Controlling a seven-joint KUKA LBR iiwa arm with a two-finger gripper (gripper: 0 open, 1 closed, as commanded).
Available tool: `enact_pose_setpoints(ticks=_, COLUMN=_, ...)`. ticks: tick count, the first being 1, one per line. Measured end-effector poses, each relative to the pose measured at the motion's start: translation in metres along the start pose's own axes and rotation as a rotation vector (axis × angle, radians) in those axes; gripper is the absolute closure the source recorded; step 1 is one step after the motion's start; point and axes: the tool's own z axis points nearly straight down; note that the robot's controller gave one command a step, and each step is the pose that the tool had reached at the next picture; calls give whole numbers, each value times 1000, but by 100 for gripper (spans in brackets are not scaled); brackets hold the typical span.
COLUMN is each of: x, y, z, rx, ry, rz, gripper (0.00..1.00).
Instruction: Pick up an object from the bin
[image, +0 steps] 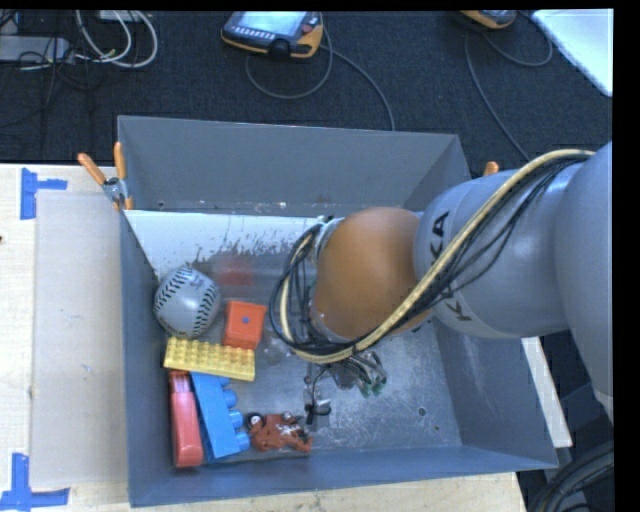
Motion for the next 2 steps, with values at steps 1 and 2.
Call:
enact_pose_setpoints(ticks=1, x=-4, y=31, z=44, rx=-9, ry=2, rz=-134, gripper=0)
enact_pose_setpoints(ticks=2, x=7, y=40, z=62, rx=2, ry=3, rz=111, gripper=100)
